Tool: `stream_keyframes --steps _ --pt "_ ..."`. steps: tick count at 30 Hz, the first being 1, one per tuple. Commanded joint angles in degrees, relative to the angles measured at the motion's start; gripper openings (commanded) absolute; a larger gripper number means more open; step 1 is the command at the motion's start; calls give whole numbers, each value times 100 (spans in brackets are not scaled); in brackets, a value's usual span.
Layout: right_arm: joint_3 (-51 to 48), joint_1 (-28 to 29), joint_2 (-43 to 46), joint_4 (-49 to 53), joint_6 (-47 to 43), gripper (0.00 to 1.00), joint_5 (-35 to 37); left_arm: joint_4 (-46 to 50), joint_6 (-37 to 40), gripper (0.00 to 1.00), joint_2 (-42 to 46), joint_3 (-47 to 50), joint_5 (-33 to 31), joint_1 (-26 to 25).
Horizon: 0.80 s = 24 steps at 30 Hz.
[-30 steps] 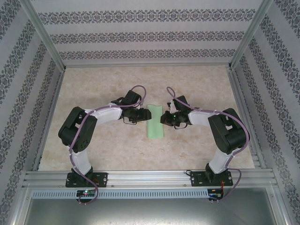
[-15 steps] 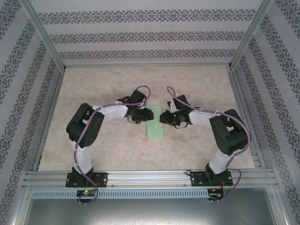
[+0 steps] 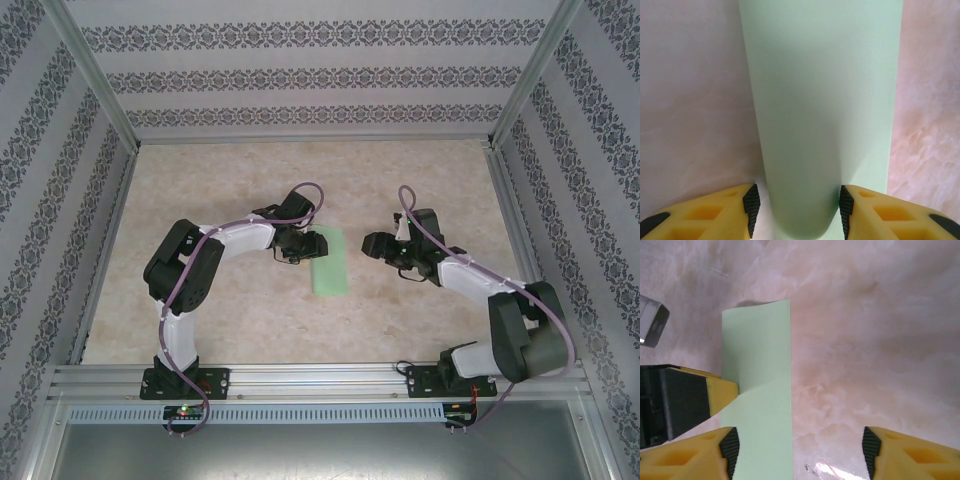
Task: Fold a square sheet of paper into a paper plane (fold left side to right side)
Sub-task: First fold in half a square sheet of paper at the center of the table.
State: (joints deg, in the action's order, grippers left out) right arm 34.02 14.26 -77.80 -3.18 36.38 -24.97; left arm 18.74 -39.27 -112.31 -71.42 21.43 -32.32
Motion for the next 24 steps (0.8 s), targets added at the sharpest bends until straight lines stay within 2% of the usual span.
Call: stream_keyframes --steps 1,6,7,24 --pt "-256 -123 368 -717 352 77 -179 451 125 51 -242 -43 -269 -117" --pt "-456 -230 709 -916 543 97 -260 643 201 51 -369 -195 -303 -143" --pt "-479 -239 765 -922 560 98 -258 654 200 51 -386 -212 -320 -152" --pt "-510 -284 1265 -593 405 98 -55 965 287 51 -643 -461 -537 -249"
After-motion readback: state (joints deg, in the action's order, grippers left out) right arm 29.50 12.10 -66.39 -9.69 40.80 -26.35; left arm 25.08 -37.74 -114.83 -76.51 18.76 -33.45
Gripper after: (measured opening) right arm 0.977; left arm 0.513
